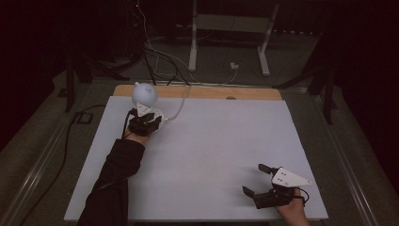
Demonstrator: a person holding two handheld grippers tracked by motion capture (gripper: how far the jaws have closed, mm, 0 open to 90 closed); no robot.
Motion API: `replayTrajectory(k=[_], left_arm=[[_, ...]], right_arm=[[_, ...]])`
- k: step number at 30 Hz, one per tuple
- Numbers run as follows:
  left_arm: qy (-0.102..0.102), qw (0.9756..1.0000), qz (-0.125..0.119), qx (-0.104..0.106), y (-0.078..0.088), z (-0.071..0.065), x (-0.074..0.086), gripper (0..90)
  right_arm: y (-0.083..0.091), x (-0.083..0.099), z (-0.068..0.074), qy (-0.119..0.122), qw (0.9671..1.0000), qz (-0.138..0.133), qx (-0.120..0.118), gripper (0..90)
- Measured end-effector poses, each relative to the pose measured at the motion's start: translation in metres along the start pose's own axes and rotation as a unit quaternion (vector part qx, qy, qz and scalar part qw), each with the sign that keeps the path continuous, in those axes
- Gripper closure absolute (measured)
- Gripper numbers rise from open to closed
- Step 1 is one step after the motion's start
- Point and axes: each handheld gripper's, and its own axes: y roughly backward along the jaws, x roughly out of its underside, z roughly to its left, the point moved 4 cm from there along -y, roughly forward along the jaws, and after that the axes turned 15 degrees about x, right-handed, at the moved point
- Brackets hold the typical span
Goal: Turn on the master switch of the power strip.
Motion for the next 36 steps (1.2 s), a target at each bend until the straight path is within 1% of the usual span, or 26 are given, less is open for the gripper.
replayTrajectory(k=[1,2,3,4,5,6,7,9,10,11,13,14,16,17,20,24,26,29,30,32,33,34,36], left_arm=[[0.000,1.0000,0.000,0.001,-0.001,0.000,0.000,74.2],[-0.005,1.0000,-0.001,-0.001,-0.002,0.000,0.001,75.8],[-0.005,1.0000,-0.001,0.001,-0.003,0.000,0.001,78.5],[-0.005,1.0000,-0.001,0.001,-0.003,0.000,0.001,79.2],[-0.012,0.9999,0.000,-0.003,-0.004,0.000,0.002,83.2],[-0.012,0.9999,0.000,-0.003,-0.004,0.000,0.002,87.7],[-0.011,0.9999,-0.001,-0.003,-0.004,0.000,0.002,90.0],[-0.010,0.9999,0.003,-0.011,-0.006,0.002,0.002,90.0],[-0.008,0.9999,0.004,-0.005,-0.006,0.002,0.003,90.0],[-0.015,0.9998,0.013,-0.010,-0.008,0.003,0.004,90.0],[-0.015,0.9997,0.015,-0.009,-0.009,0.003,0.004,90.0],[-0.016,0.9996,0.020,-0.015,-0.010,0.004,0.005,90.0],[-0.015,0.9996,0.019,-0.015,-0.011,0.004,0.006,90.0],[-0.017,0.9994,0.024,-0.020,-0.012,0.005,0.007,90.0],[-0.017,0.9993,0.027,-0.020,-0.013,0.005,0.008,90.0],[-0.026,0.9987,0.034,-0.026,-0.016,0.005,0.009,90.0],[-0.030,0.9985,0.038,-0.024,-0.017,0.004,0.010,90.0],[-0.039,0.9978,0.046,-0.026,-0.019,0.003,0.011,90.0],[-0.045,0.9973,0.050,-0.031,-0.020,0.002,0.012,90.0],[-0.051,0.9967,0.052,-0.035,-0.020,0.002,0.011,90.0],[-0.070,0.9948,0.060,-0.044,-0.021,0.000,0.011,90.0],[-0.070,0.9948,0.060,-0.044,-0.021,0.000,0.011,90.0],[-0.083,0.9931,0.067,-0.049,-0.022,-0.001,0.011,90.0]], right_arm=[[0.000,0.000,0.000,0.000,1.0000,0.001,0.000,0.0],[0.000,0.000,0.000,0.000,1.0000,0.001,-0.001,0.0],[0.000,0.000,0.000,0.000,1.0000,0.002,-0.001,0.0],[0.000,0.000,0.000,-0.001,1.0000,0.002,-0.001,0.0],[0.000,0.000,0.000,-0.001,1.0000,0.002,-0.002,0.0],[0.000,0.000,0.000,-0.001,1.0000,0.001,-0.002,0.0],[0.000,0.000,0.000,-0.001,1.0000,0.001,-0.002,0.0],[0.000,0.000,0.000,-0.001,1.0000,0.001,-0.003,0.0],[0.000,0.000,0.000,-0.001,1.0000,0.001,-0.003,0.0],[0.000,0.000,0.000,-0.001,1.0000,0.001,-0.003,0.0],[0.000,0.000,0.000,-0.001,1.0000,0.001,-0.003,0.0],[0.000,0.000,0.000,-0.001,1.0000,0.001,-0.004,0.0],[0.000,0.000,0.000,-0.002,1.0000,0.001,-0.004,0.0],[0.000,0.000,0.000,-0.002,1.0000,0.002,-0.004,0.0],[0.000,0.000,0.001,-0.001,1.0000,0.001,-0.004,0.0],[0.000,0.000,0.000,-0.002,1.0000,0.002,-0.004,0.0],[0.000,0.000,0.001,-0.001,1.0000,0.001,-0.004,0.0],[0.000,0.000,0.001,-0.001,1.0000,0.002,-0.004,0.0],[0.000,0.000,0.001,-0.001,1.0000,0.002,-0.004,0.0],[0.000,0.000,0.001,-0.002,1.0000,0.002,-0.004,0.0],[0.000,0.000,0.001,-0.002,1.0000,0.002,-0.004,0.0],[0.000,0.000,0.001,-0.002,1.0000,0.002,-0.004,0.0],[-0.001,0.001,0.001,-0.001,1.0000,0.003,-0.005,0.0]])
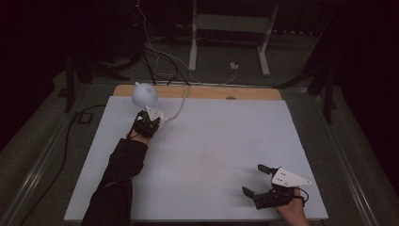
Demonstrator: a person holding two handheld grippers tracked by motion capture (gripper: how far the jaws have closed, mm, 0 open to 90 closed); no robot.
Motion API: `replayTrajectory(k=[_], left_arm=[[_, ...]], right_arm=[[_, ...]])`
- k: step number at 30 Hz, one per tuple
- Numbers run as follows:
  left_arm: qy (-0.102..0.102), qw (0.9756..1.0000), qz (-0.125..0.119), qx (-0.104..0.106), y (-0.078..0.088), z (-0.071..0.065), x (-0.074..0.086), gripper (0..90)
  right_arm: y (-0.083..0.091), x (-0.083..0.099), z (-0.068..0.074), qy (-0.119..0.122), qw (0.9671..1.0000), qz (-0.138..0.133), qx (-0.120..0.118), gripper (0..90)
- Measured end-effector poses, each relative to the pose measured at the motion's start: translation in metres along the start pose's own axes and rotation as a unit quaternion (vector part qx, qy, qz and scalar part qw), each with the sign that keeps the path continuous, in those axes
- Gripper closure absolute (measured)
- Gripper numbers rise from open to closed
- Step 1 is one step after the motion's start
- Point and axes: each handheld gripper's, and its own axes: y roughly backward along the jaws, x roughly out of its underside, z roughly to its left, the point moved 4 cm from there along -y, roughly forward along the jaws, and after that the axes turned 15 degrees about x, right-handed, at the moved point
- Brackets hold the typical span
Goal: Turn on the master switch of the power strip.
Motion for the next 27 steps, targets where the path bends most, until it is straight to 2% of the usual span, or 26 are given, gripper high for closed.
replayTrajectory(k=[5,10,13,17,20,23,27], left_arm=[[-0.024,0.9996,0.013,-0.008,-0.0013,-0.0023,-0.0008,90.0],[-0.021,0.9996,0.021,-0.002,-0.0016,-0.0011,-0.0015,90.0],[-0.033,0.9990,0.031,-0.005,-0.0022,-0.0018,-0.0023,90.0],[-0.031,0.9990,0.034,-0.004,-0.0024,-0.0017,-0.0024,90.0],[-0.044,0.9980,0.044,-0.009,-0.0032,-0.0031,-0.0033,90.0],[-0.036,0.9986,0.039,0.001,-0.0030,-0.0011,-0.0026,90.0],[-0.041,0.9981,0.047,-0.002,-0.0046,-0.0023,-0.0030,90.0]], right_arm=[[0.0005,-0.0003,0.0003,0.000,1.0000,-0.001,-0.001,0.0],[0.0004,-0.0003,0.0006,0.000,1.0000,-0.001,-0.001,0.0],[0.0006,-0.0006,0.0007,0.001,1.0000,-0.001,0.000,0.0],[0.0005,-0.0005,0.0015,0.002,1.0000,0.000,-0.002,0.0],[0.0001,-0.0005,0.0021,0.002,1.0000,0.000,-0.003,0.0],[-0.0002,-0.0003,0.0022,0.002,1.0000,0.000,-0.003,0.0],[0.0000,-0.0005,0.0021,0.002,1.0000,0.000,-0.004,0.0]])
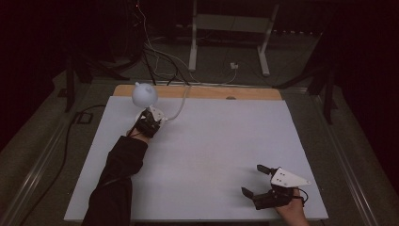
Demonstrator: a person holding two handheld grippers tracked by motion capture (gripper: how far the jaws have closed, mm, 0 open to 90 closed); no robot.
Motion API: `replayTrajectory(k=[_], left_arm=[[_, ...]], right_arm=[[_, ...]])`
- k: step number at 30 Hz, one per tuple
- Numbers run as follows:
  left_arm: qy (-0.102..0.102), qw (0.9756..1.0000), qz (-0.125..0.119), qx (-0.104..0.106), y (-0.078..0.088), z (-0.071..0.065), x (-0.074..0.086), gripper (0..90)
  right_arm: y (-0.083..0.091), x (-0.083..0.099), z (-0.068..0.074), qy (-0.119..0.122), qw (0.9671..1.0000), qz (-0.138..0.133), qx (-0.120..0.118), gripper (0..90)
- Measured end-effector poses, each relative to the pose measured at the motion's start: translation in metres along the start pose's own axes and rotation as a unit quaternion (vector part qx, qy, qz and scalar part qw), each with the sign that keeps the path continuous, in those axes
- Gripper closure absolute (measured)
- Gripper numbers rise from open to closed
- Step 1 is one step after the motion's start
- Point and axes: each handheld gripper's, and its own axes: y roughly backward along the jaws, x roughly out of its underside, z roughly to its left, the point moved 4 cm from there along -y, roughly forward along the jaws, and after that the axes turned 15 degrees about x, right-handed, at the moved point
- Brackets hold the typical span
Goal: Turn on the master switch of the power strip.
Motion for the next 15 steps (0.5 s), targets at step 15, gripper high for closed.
replayTrajectory(k=[15], left_arm=[[-0.019,0.9998,0.003,0.002,0.0041,-0.0019,-0.0051,90.0]], right_arm=[[0.0005,-0.0005,-0.0020,-0.005,1.0000,-0.002,0.001,0.0]])
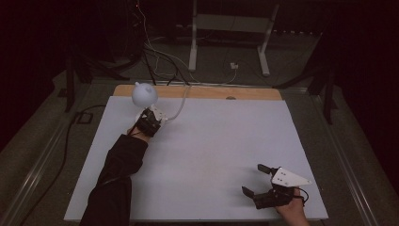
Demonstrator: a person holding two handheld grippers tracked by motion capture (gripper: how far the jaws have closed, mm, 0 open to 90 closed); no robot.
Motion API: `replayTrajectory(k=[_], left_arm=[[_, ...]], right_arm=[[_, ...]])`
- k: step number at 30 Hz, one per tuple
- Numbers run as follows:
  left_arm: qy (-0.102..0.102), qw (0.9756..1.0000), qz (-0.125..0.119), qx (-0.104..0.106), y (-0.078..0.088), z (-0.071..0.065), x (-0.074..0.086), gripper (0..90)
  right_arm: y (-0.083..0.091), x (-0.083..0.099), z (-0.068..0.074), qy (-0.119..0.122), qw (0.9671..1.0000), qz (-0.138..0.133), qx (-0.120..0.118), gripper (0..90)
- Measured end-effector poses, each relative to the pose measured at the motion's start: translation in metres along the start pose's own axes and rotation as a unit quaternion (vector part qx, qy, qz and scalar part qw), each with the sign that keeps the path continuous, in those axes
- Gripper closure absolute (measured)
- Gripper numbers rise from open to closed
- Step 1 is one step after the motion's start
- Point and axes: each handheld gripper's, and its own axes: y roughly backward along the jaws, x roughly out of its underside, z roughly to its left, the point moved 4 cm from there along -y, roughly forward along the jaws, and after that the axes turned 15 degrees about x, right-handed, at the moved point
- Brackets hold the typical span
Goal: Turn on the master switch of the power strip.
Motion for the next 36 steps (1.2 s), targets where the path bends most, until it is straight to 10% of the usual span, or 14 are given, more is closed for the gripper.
replayTrajectory(k=[23,36], left_arm=[[0.057,0.9949,-0.040,0.073,0.035,-0.006,-0.012,90.0],[0.072,0.9875,-0.039,0.135,0.053,-0.018,-0.016,48.8]], right_arm=[[0.001,-0.001,-0.002,0.000,1.0000,-0.006,0.006,0.0],[0.001,-0.001,-0.002,-0.003,1.0000,-0.006,0.003,0.0]])
